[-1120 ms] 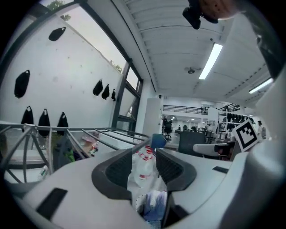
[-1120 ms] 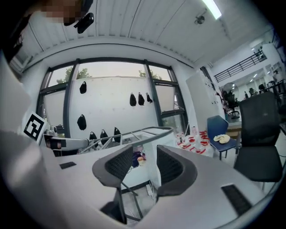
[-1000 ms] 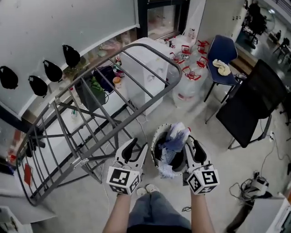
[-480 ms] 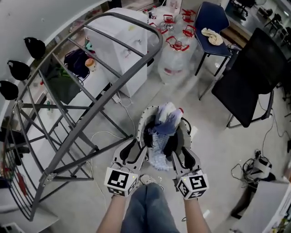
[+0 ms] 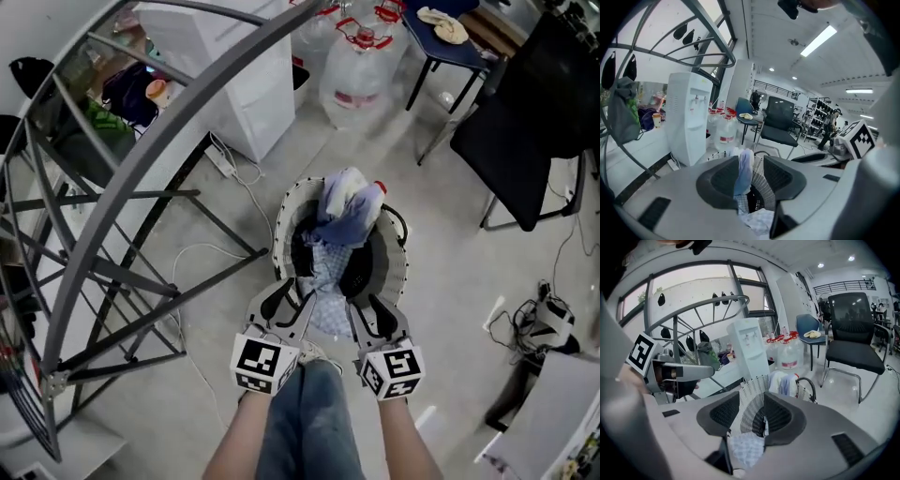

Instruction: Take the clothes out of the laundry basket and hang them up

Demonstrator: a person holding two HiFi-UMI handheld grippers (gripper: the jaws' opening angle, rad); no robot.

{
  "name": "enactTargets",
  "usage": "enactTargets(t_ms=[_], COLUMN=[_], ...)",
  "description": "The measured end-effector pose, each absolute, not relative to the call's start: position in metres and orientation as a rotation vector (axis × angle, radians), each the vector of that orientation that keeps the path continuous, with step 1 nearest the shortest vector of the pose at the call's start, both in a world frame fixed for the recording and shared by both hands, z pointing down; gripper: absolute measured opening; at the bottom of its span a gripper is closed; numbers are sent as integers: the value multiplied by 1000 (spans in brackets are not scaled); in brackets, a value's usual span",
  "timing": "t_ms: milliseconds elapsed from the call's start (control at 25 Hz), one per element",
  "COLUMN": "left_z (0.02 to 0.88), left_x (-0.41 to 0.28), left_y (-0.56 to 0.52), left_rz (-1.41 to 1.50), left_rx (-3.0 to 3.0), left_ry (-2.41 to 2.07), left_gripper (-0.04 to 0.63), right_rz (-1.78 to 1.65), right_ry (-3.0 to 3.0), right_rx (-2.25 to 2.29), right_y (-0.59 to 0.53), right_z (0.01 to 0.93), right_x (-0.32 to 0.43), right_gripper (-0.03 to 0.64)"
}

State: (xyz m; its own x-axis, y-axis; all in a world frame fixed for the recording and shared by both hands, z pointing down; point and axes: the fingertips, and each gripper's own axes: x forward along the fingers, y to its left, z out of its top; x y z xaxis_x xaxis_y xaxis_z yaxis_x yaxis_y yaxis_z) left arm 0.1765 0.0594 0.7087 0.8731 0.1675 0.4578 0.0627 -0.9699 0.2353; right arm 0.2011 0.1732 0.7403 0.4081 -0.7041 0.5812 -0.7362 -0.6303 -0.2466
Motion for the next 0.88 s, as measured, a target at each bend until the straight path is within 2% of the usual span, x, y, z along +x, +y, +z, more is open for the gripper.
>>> enactTargets(t_ms=[240,880], left_z=[750,767], left_x=[175,173], left_y=[79,98], left_rz=[796,858], left_rx=[2786,2762], left_ry=[230,280], left_gripper=[167,167], right_rz=[1143,1259], right_ry=[-1407,-1579], right_rx=[2290,1526], right_y=[182,202], right_z=[808,899], right_x=[176,120], right_gripper=[153,155])
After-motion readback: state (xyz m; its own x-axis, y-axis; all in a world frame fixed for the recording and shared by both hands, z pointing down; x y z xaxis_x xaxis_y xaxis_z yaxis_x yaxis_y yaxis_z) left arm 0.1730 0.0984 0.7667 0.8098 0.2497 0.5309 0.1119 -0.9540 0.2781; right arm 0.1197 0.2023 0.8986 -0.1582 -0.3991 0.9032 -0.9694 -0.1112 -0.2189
